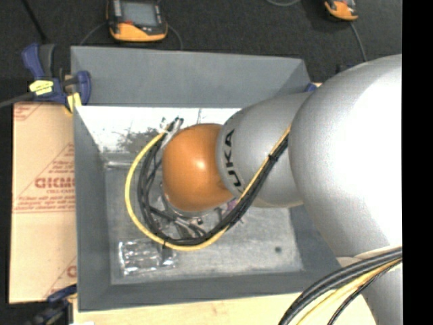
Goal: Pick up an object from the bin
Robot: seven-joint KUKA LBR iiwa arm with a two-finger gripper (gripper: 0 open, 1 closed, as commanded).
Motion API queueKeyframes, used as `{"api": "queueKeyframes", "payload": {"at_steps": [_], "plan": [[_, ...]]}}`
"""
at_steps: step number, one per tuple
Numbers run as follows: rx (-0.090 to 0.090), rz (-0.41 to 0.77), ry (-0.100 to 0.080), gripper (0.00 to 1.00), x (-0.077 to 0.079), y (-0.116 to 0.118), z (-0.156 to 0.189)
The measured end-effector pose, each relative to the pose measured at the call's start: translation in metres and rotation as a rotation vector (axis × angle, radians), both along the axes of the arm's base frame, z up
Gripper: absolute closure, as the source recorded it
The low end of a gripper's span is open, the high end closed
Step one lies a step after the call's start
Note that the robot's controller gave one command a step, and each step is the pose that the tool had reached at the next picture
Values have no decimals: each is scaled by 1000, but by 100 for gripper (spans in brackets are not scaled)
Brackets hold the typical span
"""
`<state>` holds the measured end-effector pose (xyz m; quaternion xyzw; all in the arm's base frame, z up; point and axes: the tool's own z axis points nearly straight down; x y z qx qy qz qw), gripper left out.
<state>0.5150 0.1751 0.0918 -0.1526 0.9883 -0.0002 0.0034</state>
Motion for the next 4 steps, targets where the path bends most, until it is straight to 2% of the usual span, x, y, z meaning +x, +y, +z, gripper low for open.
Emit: {"api": "queueKeyframes", "payload": {"at_steps": [1,2,3,4], "plan": [[4,-31,-6,100,19,17,91],[1,-33,4,0,16,17,86],[-2,-109,11,0,-29,1,-13],[1,-113,-3,100,-23,1,-7]]}}
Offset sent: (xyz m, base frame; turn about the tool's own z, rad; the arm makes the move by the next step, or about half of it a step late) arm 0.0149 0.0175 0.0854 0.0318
